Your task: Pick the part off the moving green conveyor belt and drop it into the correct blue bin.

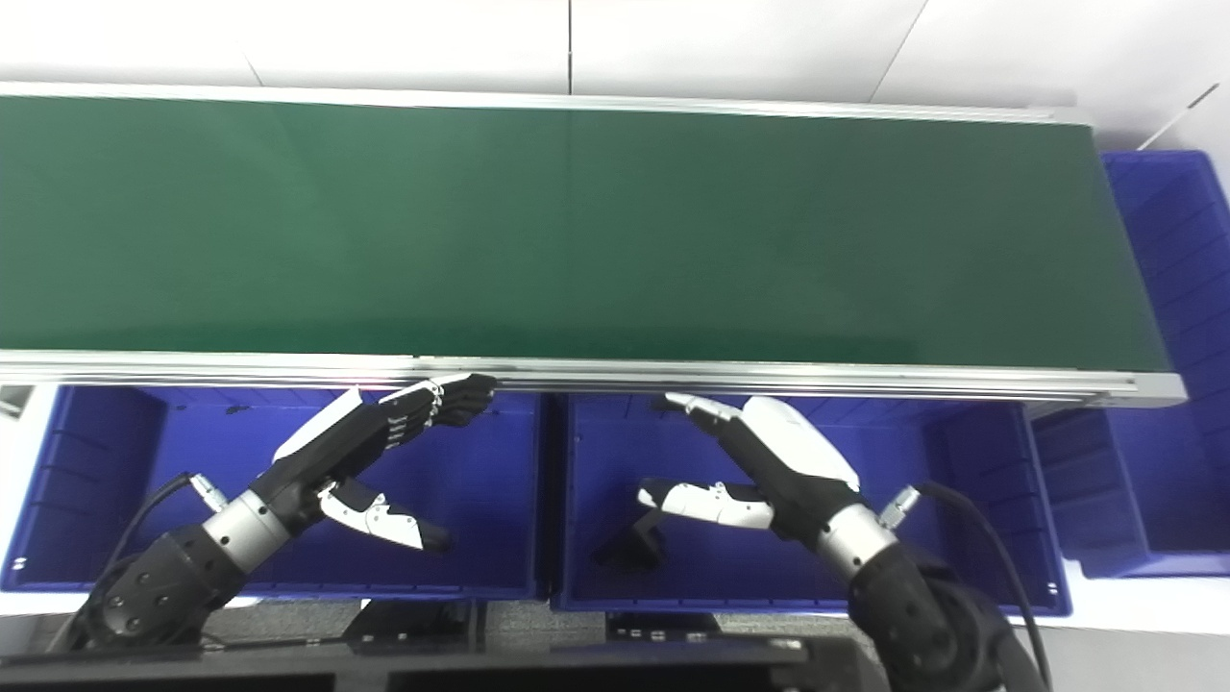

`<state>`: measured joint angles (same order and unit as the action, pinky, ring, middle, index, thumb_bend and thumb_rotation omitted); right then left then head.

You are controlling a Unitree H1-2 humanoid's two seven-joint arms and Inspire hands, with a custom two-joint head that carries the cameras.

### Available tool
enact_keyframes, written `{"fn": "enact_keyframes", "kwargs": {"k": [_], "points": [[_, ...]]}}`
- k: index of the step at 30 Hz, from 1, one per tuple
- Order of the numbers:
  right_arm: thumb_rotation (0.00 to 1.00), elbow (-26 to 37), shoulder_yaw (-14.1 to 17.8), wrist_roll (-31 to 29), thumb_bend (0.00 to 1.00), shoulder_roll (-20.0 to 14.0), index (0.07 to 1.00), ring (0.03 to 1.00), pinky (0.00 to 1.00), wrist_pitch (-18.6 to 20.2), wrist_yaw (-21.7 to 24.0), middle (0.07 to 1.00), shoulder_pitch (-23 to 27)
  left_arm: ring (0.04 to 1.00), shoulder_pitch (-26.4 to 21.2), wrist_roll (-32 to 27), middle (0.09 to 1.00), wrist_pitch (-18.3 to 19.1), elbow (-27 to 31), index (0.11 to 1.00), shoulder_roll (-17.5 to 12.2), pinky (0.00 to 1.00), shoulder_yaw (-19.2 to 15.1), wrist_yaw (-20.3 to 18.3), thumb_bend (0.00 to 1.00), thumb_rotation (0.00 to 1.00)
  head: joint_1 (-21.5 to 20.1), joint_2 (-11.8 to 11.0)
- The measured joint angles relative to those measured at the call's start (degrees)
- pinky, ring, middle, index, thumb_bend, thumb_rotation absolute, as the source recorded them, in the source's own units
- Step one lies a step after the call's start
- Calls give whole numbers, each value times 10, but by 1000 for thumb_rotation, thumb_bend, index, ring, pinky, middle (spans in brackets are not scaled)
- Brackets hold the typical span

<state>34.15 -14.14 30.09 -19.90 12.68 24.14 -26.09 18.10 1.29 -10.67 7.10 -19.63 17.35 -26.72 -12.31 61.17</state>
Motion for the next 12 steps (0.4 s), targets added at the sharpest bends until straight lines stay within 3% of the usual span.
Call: {"fn": "enact_keyframes", "kwargs": {"k": [6, 12], "points": [[755, 11, -15, -7, 776, 54, 835, 772, 663, -33, -54, 810, -19, 879, 3, 0, 885, 1, 1, 880, -2, 848, -1, 0, 929, 270, 11, -5], [624, -57, -32, -17, 815, 74, 879, 774, 688, -71, -91, 808, -18, 897, 3, 2, 895, 1, 1, 883, -3, 867, -2, 0, 932, 276, 8, -11]]}}
